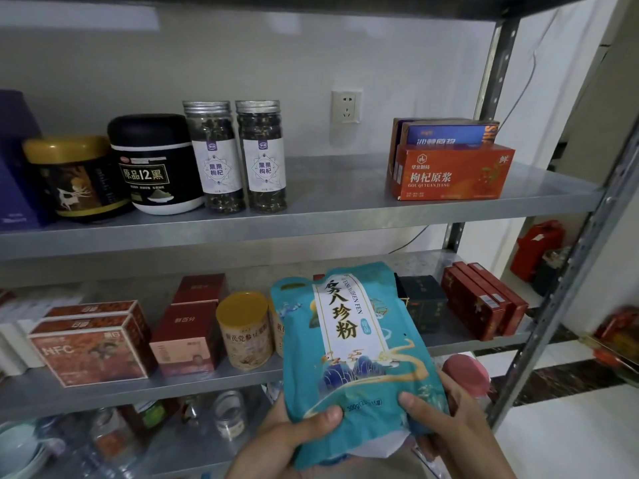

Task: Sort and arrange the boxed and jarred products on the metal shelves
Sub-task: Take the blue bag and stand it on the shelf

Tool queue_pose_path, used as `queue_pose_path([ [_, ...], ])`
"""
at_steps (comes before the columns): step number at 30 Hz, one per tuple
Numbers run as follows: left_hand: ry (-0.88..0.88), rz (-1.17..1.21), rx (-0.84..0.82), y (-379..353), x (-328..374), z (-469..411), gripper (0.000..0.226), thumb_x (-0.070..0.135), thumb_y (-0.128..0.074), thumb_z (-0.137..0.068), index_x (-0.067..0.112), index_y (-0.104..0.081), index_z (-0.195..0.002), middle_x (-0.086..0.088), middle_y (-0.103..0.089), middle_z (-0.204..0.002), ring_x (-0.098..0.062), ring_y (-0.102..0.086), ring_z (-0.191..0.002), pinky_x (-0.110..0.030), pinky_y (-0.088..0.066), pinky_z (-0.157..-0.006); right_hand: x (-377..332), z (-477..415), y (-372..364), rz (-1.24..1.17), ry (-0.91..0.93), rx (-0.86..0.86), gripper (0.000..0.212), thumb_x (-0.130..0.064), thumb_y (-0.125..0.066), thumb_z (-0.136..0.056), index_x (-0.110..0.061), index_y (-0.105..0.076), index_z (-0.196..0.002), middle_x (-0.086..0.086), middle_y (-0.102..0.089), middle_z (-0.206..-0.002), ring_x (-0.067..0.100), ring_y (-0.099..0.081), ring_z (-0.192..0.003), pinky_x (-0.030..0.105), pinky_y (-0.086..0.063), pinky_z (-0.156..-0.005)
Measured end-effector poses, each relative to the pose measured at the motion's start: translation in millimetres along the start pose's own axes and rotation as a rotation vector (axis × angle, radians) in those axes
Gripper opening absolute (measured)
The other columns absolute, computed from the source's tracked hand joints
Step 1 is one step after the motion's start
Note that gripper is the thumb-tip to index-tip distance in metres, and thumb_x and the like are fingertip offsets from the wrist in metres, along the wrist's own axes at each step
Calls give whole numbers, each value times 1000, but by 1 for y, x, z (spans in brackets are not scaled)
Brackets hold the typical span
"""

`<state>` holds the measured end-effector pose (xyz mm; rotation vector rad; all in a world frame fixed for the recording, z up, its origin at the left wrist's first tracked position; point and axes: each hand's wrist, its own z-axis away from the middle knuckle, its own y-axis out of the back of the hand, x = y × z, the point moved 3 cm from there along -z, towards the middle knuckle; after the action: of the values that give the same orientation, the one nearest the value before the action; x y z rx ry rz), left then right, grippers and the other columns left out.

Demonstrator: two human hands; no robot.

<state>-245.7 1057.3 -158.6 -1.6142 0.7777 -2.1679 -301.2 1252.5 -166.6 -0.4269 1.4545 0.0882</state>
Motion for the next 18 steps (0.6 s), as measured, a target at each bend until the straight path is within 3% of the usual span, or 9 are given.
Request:
queue_pose_path([
  [3, -89, -11, 8, 0, 5, 3, 81, -11, -84, -47, 1, -59, -123, -28, -66, -114, -43, -67, -100, -42, -60, -70, 0, 0, 2, -11, -13, -53, 52, -39, -86, -52, -28, -76, -101, 13, -74, -105, 27, -72, -94, 27, -59, -65],
  [5, -125, -20, -18, 1, 7, 4, 66, -17, -71, -56, 0, -61, -120, -29, -67, -113, -43, -68, -98, -39, -59, -67, 0, -2, 5, -57, -36, -23, 40, -46, -82, -52, -30, -80, -89, 8, -76, -99, 24, -73, -93, 33, -60, -75],
  [6, -142, -35, -25, 3, 8, 4, 66, -18, -70, -57, 0, -60, -120, -29, -66, -114, -43, -68, -100, -39, -59, -69, -1, -2, 5, -58, -46, -22, 42, -50, -83, -49, -30, -80, -86, 6, -76, -98, 21, -73, -93, 34, -60, -77],
  [8, -174, -98, -7, 6, 9, 4, 71, -16, -74, -56, 0, -57, -124, -28, -66, -116, -43, -66, -104, -43, -59, -77, -1, -2, 2, -23, -49, -97, 65, -63, -87, -41, -30, -79, -96, 5, -74, -108, 20, -70, -102, 35, -56, -85],
  [11, -219, -230, 16, 8, 12, 5, 83, -3, -85, -48, 0, -56, -125, -24, -67, -116, -41, -65, -108, -46, -56, -87, 1, 0, -1, 0, -92, -160, 72, -62, -91, -39, -33, -76, -103, 2, -72, -115, 20, -68, -107, 26, -56, -80],
  [15, -249, -339, 13, 10, 15, 6, 79, 5, -87, -49, 1, -58, -122, -20, -70, -113, -36, -68, -105, -37, -57, -80, 7, -2, -4, -31, -117, -149, 75, -42, -101, -23, -23, -79, -93, 15, -74, -103, 26, -73, -92, 27, -58, -69],
  [18, -250, -395, 10, 9, 18, 6, 80, 8, -89, -51, 4, -56, -124, -16, -71, -114, -33, -68, -106, -34, -57, -80, 6, -1, -4, -30, -76, -89, 80, -39, -101, -17, -15, -79, -90, 20, -74, -97, 29, -74, -83, 28, -58, -65],
])
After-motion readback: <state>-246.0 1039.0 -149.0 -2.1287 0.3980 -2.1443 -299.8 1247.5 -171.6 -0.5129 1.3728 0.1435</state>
